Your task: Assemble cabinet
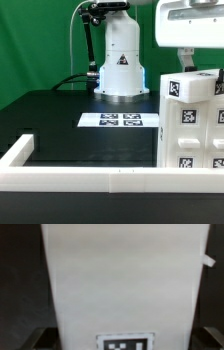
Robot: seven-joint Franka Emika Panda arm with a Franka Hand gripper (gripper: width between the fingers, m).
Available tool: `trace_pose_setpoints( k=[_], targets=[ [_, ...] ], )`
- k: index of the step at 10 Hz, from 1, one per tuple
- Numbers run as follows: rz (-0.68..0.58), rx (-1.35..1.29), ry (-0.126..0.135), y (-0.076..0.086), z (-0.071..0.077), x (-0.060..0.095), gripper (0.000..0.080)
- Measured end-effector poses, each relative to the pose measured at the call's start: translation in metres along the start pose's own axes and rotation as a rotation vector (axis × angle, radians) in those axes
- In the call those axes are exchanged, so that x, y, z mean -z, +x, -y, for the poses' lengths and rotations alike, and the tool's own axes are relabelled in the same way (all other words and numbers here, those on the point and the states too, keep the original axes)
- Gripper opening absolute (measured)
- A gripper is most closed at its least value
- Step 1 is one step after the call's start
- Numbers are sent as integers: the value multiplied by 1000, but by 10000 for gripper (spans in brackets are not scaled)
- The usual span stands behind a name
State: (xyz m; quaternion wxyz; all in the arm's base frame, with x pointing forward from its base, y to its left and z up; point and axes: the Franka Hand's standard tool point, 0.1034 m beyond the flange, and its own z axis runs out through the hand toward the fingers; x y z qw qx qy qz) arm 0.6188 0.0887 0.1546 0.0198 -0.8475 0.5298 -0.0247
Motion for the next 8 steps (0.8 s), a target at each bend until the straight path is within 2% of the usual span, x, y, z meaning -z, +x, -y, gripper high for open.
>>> trace_pose_setpoints(
  k=[8],
  targets=[
    [31,-628,8,-1,1,0,560]
  ],
)
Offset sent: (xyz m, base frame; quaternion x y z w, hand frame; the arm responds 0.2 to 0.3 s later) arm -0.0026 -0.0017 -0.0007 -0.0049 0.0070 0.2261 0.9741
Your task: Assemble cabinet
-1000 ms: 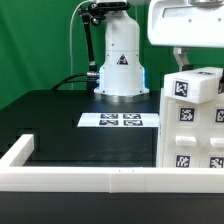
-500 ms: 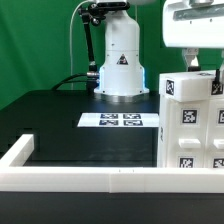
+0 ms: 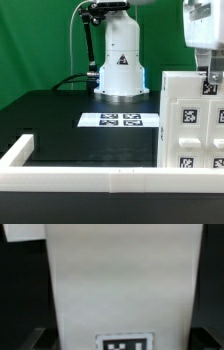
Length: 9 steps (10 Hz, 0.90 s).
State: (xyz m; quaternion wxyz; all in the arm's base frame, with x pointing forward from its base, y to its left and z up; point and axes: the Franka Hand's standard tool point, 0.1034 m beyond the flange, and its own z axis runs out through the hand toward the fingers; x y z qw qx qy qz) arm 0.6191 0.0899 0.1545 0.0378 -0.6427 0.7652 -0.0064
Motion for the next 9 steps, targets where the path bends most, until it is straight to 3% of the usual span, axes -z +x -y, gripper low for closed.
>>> trace_pose_setpoints(
  k=[4,5,9],
  targets=[
    [26,-177,-8,-3,-1,2,567],
    [30,-132,-11,-5,-2,0,731],
    [35,-133,-13,-6,-3,-1,796]
  ],
)
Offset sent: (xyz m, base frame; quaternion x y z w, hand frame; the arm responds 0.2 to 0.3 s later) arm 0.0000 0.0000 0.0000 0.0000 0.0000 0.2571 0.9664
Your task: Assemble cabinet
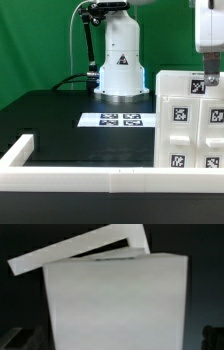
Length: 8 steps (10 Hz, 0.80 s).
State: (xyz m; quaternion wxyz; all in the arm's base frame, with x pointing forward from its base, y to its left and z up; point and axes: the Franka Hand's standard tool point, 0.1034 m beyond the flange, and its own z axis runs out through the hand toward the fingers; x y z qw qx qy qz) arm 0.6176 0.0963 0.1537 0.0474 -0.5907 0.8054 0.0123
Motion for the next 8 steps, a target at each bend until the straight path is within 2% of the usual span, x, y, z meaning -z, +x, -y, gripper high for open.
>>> trace_pose_setpoints(
  k=[8],
  targets=[
    [0,7,-1,-1,-1,-1,797]
  ],
)
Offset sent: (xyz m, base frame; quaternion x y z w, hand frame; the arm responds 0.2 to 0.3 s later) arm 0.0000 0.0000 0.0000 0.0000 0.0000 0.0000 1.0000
